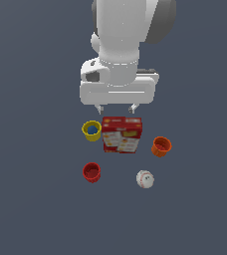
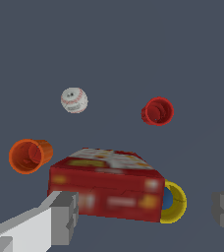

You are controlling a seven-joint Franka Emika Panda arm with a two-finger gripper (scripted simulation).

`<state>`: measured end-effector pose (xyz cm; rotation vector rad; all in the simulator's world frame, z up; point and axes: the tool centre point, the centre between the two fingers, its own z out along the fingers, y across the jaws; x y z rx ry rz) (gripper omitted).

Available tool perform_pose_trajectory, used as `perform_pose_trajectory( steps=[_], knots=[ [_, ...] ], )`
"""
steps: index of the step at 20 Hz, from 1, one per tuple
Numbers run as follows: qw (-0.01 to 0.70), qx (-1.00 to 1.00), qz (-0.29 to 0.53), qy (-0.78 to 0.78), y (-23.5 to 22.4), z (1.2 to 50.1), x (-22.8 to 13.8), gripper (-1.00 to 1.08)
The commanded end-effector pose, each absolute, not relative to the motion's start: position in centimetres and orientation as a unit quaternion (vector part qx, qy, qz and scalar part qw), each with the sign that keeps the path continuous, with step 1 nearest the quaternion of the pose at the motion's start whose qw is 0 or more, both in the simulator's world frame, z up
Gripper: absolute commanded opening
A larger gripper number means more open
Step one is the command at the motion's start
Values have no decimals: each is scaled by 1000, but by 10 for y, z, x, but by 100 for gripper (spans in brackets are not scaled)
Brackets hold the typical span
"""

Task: Pick up a designated object from a clutter of objects.

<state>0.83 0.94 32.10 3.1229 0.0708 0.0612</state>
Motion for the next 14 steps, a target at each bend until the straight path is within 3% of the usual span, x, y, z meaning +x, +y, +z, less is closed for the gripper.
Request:
perform_pose_trajectory(
  steps=[1,14],
  knots=[
    [9,1000,20,23,9,321,8,100],
    [8,1000,12,1,-19,325,0,100]
  ],
)
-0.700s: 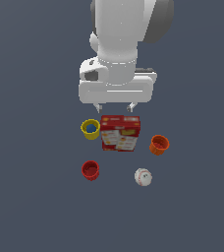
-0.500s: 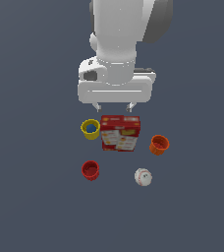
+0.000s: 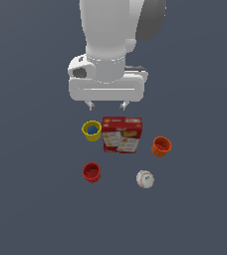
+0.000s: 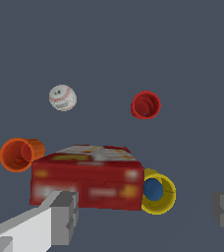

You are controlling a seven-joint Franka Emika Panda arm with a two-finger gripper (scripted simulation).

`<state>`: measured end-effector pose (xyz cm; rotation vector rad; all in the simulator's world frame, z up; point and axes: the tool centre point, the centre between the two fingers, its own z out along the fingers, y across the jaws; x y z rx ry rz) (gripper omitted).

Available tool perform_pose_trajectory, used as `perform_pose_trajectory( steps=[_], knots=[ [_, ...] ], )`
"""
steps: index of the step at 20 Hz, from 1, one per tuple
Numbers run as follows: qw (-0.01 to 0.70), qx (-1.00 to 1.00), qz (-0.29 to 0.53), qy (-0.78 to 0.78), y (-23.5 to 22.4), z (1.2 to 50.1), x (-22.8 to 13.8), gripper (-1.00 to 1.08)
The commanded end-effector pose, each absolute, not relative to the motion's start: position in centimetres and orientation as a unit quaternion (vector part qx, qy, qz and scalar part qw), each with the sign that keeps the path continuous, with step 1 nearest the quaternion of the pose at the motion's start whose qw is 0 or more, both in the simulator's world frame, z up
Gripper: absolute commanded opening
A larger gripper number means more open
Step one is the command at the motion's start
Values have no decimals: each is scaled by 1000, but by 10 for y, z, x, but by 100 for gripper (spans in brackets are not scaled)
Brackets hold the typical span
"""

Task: Pick up a designated object from a clutter of objects.

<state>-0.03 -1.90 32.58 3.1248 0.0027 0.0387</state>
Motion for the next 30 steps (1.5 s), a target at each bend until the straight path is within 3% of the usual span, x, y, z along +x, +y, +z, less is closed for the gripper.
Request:
perform_pose_trajectory(
  steps=[1,13,30],
  knots=[
    [8,1000,12,1,-19,324,1,100],
    [4,1000,9,-6,-33,283,34,100],
    [0,1000,2,-26,-79,143,98,100]
  ],
)
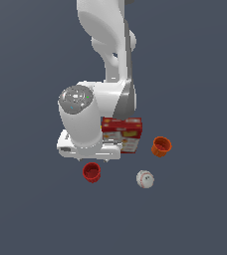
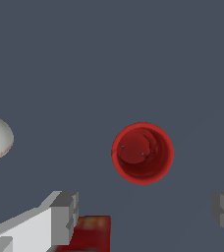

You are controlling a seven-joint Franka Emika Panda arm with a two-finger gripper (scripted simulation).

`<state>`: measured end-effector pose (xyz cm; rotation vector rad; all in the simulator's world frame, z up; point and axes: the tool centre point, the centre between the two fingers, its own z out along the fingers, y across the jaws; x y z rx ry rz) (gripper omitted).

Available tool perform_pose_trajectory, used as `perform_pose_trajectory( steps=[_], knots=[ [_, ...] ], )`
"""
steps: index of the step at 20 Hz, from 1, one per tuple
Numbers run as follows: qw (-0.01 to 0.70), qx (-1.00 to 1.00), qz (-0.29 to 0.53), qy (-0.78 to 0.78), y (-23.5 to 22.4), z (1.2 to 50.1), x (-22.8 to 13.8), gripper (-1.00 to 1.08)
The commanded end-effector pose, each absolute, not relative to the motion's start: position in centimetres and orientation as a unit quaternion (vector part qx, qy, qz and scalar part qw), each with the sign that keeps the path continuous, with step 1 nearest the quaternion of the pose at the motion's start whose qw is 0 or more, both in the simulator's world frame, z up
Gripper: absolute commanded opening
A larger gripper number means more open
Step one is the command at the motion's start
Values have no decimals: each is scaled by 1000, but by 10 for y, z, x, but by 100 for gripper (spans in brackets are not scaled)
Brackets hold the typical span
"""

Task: Pick up a designated object from a clutter of objects.

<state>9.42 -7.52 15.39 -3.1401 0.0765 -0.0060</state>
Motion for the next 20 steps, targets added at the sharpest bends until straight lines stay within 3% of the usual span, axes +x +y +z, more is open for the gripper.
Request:
perform_pose_trajectory(
  steps=[1,20],
  knots=[
    [0,-1000,-2,27,-81,136,100,100],
    [0,-1000,1,31,-92,83,106,100]
  ],
)
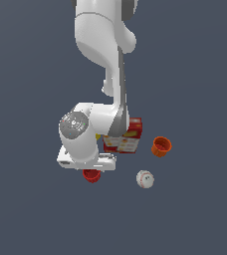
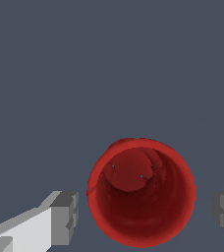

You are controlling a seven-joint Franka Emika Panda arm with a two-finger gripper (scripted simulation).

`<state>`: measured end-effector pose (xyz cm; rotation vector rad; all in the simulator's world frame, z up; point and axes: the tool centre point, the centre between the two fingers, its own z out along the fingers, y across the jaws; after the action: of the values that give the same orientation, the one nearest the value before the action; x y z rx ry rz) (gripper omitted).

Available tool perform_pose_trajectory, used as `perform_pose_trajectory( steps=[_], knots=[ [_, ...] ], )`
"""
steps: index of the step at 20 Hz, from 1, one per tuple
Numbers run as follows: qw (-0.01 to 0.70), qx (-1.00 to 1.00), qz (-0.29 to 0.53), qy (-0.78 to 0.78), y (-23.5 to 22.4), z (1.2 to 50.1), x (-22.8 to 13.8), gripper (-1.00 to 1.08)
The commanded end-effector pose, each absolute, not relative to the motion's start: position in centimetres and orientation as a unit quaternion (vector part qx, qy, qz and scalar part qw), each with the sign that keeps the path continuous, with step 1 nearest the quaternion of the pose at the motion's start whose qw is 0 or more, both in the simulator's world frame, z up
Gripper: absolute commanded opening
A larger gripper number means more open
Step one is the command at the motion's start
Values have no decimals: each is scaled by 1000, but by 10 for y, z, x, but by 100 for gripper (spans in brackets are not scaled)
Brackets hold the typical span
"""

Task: Pick up a designated object from a clutter of objects.

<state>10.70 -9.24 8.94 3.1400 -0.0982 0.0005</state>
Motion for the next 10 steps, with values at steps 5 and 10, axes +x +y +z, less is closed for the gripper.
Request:
perform_pose_trajectory(
  steps=[5,10],
  knots=[
    [0,1000,0,-31,-92,56,106,100],
    [0,1000,0,-31,-93,47,107,100]
  ],
)
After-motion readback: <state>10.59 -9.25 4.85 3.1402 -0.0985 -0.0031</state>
